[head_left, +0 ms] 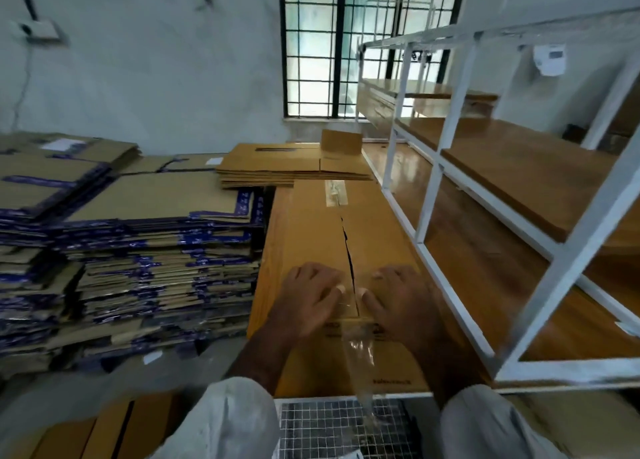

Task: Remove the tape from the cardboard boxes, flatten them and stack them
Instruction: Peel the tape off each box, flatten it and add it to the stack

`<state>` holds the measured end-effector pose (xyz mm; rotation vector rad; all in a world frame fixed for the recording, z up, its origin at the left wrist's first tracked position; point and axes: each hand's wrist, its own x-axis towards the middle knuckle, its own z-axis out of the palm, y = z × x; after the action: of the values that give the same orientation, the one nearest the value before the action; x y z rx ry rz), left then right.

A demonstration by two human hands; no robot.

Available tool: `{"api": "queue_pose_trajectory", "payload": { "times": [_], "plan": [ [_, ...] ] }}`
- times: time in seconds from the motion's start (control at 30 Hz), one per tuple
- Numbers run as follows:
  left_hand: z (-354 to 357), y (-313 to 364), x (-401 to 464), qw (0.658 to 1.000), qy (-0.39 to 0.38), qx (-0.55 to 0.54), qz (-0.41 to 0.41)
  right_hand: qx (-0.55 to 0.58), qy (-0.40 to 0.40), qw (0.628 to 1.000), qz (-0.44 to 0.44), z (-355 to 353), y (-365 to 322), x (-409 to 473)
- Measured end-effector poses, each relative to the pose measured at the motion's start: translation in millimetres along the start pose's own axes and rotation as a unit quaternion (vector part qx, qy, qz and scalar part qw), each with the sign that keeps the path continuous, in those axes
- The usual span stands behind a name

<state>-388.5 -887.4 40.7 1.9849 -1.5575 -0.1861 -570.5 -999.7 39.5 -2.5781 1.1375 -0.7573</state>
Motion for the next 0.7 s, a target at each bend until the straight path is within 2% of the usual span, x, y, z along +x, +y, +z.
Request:
{"api": "queue_pose_trajectory", "payload": {
  "times": [0.1,0.2,0.27,0.37,0.53,0.7],
  "plan": [
    [7.8,7.6,5.3,0.991,0.021,0.092,-0.090,-0.026,-0.067,0.996,0.053,-7.5,15.4,16.2],
    [6.4,11.7,15.0,0.978,0.005,0.089,-0.189,0.004,-0.142,0.982,0.126,-13.4,33.7,40.6],
    [-3.6,12.5,24.4,0.970,-0.029,0.089,-0.223,0.048,-0.176,0.974,0.134,-16.7,41.2,51.0],
    [-28.0,10.6,43.9,0.959,-0.096,0.131,-0.230,0.052,-0.183,0.976,0.102,-22.8,40.6,54.3],
    [-57.8,1.5,58.1,0.944,-0.127,0.108,-0.283,0.002,-0.229,0.973,0.016,-29.5,21.5,33.6],
    [-73.6,-5.8,59.6,0.929,-0.168,0.152,-0.294,0.083,-0.222,0.967,-0.098,-11.9,-27.6,-1.8]
  ]
}}
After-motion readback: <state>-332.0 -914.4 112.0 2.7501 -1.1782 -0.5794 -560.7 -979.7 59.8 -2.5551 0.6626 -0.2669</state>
